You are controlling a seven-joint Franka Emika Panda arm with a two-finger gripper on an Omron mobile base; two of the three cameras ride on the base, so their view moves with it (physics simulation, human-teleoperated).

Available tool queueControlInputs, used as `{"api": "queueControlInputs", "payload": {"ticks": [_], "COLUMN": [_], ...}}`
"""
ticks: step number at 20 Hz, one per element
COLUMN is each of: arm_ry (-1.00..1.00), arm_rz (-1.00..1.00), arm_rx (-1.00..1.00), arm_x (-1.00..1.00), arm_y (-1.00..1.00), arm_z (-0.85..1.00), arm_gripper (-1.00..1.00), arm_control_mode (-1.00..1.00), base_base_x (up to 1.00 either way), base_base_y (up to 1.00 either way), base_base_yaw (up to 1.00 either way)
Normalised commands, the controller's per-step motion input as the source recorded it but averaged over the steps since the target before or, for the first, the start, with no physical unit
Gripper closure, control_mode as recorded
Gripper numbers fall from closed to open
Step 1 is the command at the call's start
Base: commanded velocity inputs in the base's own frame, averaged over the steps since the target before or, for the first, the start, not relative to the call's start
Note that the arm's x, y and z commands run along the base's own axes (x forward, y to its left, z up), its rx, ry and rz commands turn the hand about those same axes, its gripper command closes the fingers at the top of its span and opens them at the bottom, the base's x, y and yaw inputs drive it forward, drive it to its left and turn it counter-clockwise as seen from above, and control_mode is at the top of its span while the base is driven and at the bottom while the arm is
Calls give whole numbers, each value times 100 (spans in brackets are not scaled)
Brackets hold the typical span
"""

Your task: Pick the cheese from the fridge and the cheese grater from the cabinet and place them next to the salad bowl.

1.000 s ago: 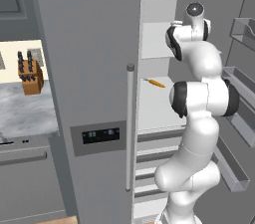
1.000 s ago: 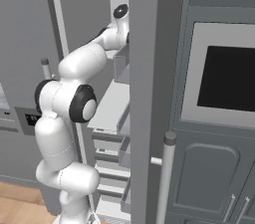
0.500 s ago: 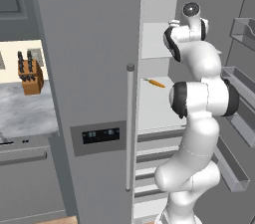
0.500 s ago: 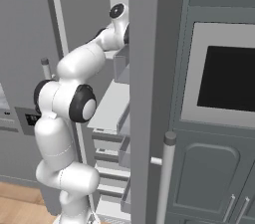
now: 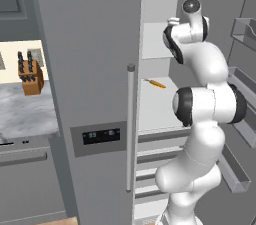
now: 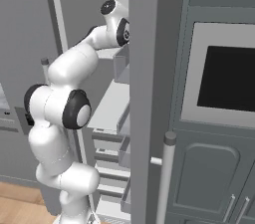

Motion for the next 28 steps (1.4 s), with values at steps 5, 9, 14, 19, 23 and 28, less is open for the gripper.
{"api": "queueControlInputs", "payload": {"ticks": [5,9,14,19,23,28], "arm_ry": [-14,-8,0,2,13,14], "arm_rz": [0,0,0,0,0,0], "arm_rx": [-2,0,0,0,-1,-6], "arm_x": [-84,-96,-90,-86,-68,-80], "arm_y": [20,19,20,35,49,55], "arm_z": [7,2,8,21,17,0], "arm_gripper": [100,100,100,100,100,100], "arm_control_mode": [-100,-100,-100,-100,-100,-100], "base_base_x": [0,0,0,0,0,0], "base_base_y": [0,0,0,0,0,0], "base_base_yaw": [0,0,0,0,0,0]}}
